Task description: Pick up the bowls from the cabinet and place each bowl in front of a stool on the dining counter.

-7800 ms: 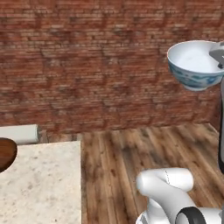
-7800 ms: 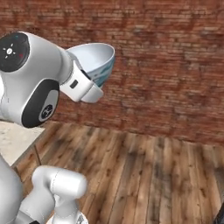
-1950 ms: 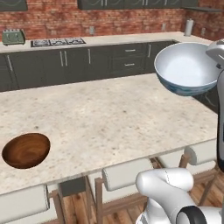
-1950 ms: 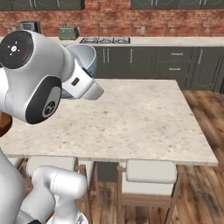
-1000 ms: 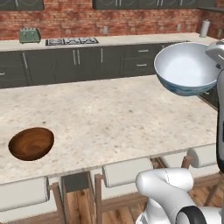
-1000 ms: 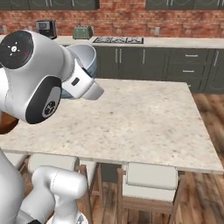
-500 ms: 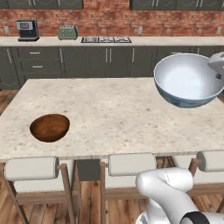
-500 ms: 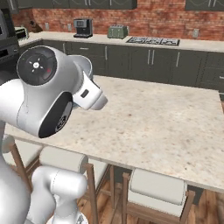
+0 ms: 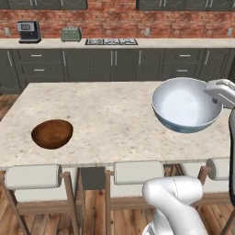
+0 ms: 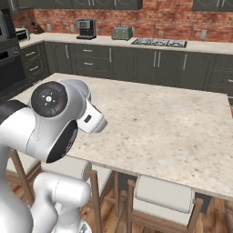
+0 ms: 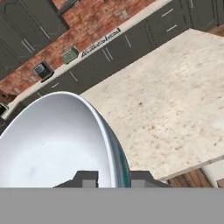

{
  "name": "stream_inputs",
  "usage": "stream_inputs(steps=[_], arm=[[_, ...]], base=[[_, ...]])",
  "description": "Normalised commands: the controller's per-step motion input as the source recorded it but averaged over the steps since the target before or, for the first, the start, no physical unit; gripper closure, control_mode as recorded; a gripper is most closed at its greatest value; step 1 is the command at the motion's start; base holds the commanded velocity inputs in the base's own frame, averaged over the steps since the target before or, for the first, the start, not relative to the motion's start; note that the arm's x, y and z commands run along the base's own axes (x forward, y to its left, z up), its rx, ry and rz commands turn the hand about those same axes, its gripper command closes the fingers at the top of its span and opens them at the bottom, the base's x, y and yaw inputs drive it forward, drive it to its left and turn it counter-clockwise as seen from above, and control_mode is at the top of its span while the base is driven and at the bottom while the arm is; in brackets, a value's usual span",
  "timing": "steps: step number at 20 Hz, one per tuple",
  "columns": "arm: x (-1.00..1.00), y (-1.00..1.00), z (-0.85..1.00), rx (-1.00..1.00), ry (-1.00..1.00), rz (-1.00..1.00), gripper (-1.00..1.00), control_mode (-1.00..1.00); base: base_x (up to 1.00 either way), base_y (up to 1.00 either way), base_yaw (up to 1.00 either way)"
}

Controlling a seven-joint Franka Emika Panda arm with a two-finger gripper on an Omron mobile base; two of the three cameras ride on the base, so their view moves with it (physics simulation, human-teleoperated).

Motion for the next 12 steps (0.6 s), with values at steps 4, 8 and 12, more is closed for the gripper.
stream_inputs(steps=[4,8,12], arm=[[0.32,0.27,-0.51,0.02,0.12,0.00,1.00,-1.00],[0.36,0.17,-0.56,0.04,0.11,0.00,1.00,-1.00],[0.34,0.04,-0.47,0.07,0.07,0.00,1.00,-1.00]], base=[[0.00,0.00,0.00],[0.00,0.00,0.00],[0.00,0.00,0.00]])
